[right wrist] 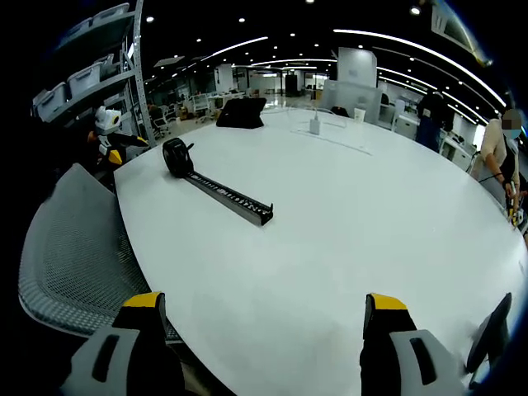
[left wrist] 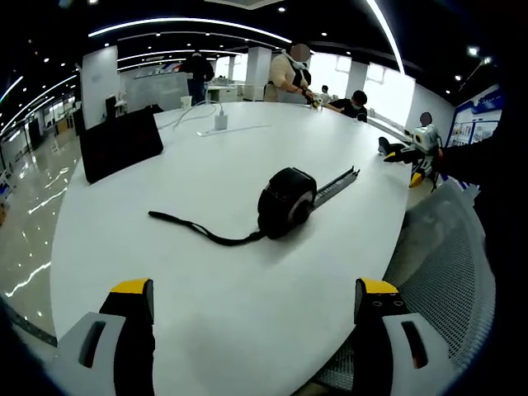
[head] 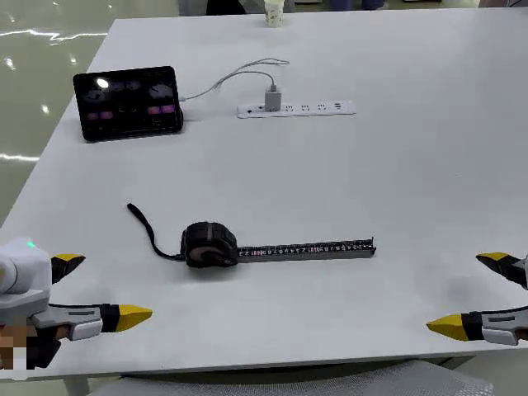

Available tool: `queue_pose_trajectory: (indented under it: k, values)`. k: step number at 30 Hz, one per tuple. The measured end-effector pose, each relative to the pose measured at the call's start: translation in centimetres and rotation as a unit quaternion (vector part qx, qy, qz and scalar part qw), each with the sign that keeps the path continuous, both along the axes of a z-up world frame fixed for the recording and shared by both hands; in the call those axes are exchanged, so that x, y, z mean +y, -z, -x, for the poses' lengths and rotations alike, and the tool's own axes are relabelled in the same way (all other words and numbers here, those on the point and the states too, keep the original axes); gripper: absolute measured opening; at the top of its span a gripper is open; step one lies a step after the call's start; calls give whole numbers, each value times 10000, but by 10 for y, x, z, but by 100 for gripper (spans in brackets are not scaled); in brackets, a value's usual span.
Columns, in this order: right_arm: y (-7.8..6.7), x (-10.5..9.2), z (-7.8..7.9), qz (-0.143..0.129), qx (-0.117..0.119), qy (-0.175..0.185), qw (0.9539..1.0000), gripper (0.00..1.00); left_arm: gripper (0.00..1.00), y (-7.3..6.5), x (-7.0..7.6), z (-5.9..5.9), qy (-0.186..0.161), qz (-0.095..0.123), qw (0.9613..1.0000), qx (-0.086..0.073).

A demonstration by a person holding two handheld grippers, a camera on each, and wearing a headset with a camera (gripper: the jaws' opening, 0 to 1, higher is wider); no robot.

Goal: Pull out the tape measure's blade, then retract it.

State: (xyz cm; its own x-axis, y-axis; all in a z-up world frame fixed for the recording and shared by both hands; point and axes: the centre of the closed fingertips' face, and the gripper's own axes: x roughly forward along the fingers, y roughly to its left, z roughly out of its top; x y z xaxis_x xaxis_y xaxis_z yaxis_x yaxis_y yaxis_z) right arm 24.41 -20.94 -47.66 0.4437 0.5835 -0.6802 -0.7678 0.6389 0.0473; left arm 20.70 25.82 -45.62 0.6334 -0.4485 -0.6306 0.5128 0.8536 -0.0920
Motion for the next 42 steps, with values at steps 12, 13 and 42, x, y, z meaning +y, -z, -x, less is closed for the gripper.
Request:
queue_pose_trajectory:
  k: [12,13,42]
  values:
    - [-4,2,-4,-8,14,-86,10000,99,99,-7,-8,-5,96,-151,9998,-117]
    - [-5,3,-4,-41,24,-77,10000,99,99,-7,-9,-6,99,-140,9998,-98]
    - [-13,43,-30,210,149,-870,9959,99,99,-13,-72,-39,221,79,9996,-167]
